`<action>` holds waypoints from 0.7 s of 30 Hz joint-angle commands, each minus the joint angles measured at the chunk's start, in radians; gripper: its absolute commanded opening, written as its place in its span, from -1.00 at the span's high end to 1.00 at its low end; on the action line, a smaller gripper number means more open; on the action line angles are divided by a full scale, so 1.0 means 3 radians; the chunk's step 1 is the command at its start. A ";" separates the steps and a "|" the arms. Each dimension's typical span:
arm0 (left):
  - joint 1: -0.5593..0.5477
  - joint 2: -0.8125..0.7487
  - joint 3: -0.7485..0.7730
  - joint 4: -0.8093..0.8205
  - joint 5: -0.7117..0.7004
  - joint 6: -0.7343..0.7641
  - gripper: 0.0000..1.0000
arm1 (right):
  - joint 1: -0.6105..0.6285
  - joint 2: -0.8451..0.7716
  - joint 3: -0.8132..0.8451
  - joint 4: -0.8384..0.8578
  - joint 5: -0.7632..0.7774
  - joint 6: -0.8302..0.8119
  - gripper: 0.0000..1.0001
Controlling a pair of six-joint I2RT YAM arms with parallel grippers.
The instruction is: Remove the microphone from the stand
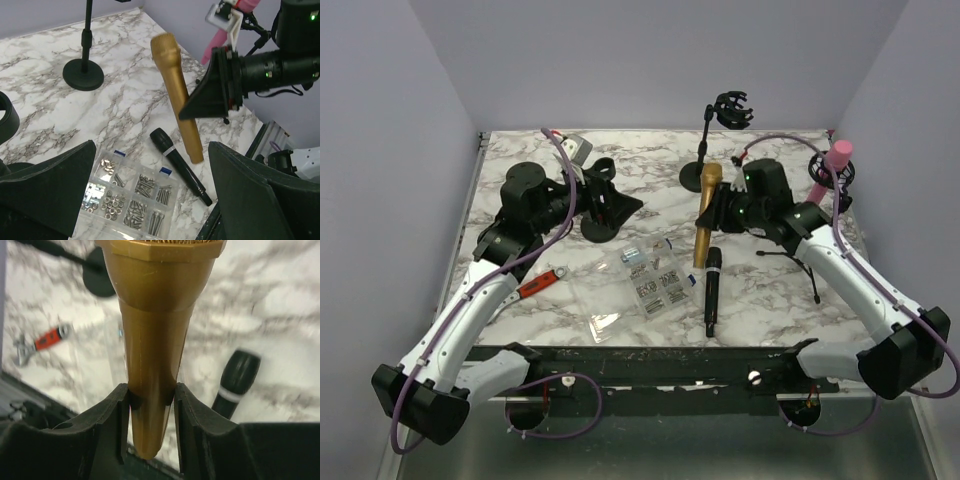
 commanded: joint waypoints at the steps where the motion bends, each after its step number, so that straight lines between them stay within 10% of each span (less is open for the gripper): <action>1: -0.0043 0.0112 -0.0039 -0.0015 -0.0086 0.0064 -0.97 | 0.0181 -0.0307 -0.0271 -0.0411 0.0033 0.0122 0.99; 21: -0.0080 0.0238 -0.0019 -0.0033 -0.0057 0.0044 -0.97 | 0.0237 -0.0341 -0.1356 -0.1138 0.1006 0.0860 0.98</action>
